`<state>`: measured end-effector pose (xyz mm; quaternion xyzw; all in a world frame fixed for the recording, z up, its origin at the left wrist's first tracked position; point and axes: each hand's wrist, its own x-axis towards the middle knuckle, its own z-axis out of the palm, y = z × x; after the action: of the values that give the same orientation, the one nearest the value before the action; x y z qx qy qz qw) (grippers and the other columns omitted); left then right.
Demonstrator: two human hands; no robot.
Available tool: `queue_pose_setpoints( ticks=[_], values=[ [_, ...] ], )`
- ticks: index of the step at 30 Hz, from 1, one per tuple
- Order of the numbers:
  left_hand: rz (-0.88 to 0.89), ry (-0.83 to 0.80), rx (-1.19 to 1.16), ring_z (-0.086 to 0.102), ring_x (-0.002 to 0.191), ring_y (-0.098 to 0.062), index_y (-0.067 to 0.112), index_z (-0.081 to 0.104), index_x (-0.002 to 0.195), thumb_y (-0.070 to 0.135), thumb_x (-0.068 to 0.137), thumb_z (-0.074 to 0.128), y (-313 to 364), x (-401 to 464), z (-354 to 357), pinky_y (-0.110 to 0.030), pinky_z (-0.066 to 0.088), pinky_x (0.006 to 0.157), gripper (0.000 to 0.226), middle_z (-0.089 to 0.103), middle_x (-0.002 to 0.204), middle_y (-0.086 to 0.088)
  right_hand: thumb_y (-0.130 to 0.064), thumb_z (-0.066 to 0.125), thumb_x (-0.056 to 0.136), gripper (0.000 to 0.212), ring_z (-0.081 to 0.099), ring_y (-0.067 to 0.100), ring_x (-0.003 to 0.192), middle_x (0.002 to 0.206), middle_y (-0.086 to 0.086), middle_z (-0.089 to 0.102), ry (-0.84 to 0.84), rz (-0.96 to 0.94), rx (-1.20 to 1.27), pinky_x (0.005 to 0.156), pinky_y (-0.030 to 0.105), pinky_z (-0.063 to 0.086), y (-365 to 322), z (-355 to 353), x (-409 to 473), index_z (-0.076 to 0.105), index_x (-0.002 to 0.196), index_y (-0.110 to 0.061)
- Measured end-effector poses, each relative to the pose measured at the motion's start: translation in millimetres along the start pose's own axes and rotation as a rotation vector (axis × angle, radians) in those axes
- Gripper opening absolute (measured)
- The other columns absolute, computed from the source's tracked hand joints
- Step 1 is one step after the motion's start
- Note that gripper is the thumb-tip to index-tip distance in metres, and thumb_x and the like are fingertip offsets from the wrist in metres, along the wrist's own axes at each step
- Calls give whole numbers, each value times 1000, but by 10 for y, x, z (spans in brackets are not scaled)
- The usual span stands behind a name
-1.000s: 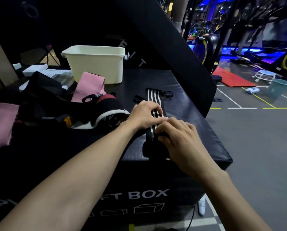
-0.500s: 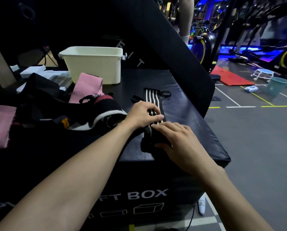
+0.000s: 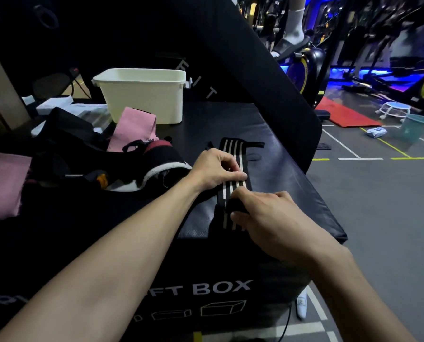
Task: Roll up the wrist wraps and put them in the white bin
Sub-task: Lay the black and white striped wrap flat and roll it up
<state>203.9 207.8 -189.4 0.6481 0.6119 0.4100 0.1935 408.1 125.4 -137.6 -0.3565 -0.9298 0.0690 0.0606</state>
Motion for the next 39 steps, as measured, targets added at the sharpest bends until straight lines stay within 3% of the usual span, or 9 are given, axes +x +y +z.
queue_pose_setpoints(
  ticks=[4, 9, 13, 17, 20, 24, 27, 31, 39],
  values=[
    [8, 7, 5, 64, 66, -1, 20, 78, 74, 36, 77, 89, -7, -2, -8, -22, 51, 68, 20, 74, 72, 5, -41, 35, 107, 26, 41, 19, 112, 122, -10, 47, -3, 38, 9, 95, 43, 36, 29, 37, 61, 51, 120, -26],
    [-13, 38, 3, 70, 75, -10, 22, 80, 76, 45, 88, 78, -30, 7, 4, -30, 54, 76, 25, 75, 75, 6, -35, 33, 108, 27, 40, 19, 107, 114, -8, 44, 7, 45, 30, 91, 42, 38, 81, 88, 174, 56, 116, -25],
    [-40, 23, -15, 69, 71, -5, 25, 79, 72, 46, 92, 73, -22, 7, -9, -27, 54, 75, 29, 74, 71, 8, -27, 36, 108, 29, 49, 18, 104, 111, -11, 52, 106, 39, 84, 92, 43, 36, 70, 141, 229, 45, 134, -30],
    [-49, 32, -19, 68, 70, -4, 24, 79, 72, 47, 93, 71, -15, -1, -4, -26, 53, 74, 32, 74, 69, 8, -30, 39, 107, 7, 54, 17, 96, 98, -15, 54, 242, 76, 144, 87, 41, 35, 63, 226, 260, 42, 113, -30],
    [-66, 31, -28, 72, 74, -10, 25, 79, 75, 48, 94, 70, -13, -6, -14, -30, 55, 75, 32, 74, 70, 8, -35, 46, 104, 13, 51, 18, 100, 115, -10, 51, 324, 80, 93, 83, 41, 40, 42, 267, 266, 48, 115, -27],
    [-67, 29, -17, 66, 69, 3, 29, 79, 72, 47, 95, 68, 11, -13, -18, -20, 46, 72, 32, 73, 68, 15, -35, 51, 100, 13, 57, 20, 89, 106, -9, 58, 422, 9, -24, 75, 36, 38, 40, 294, 248, 59, 105, -26],
    [-73, 25, -7, 68, 72, -3, 30, 79, 71, 50, 96, 65, 11, -4, -15, -25, 50, 75, 35, 74, 71, 13, -51, 50, 95, 29, 60, 19, 93, 106, -11, 62, 372, 2, 20, 85, 39, 42, 81, 268, 212, 62, 109, -28],
    [-92, 34, -7, 71, 82, -7, 31, 79, 69, 51, 99, 59, 13, 15, -22, -28, 52, 84, 41, 76, 77, 10, -57, 72, 83, 62, 56, 16, 119, 131, -13, 59, 190, 13, -11, 104, 38, 38, 158, 219, 168, 51, 138, -36],
    [-128, 2, -27, 72, 92, -8, 30, 82, 72, 50, 101, 56, 90, -27, -42, -32, 52, 92, 44, 77, 81, 13, -53, 63, 91, 52, 57, 16, 118, 130, -11, 61, 88, -14, -55, 97, 40, 38, 166, 68, 234, 49, 137, -34]
  ],
)
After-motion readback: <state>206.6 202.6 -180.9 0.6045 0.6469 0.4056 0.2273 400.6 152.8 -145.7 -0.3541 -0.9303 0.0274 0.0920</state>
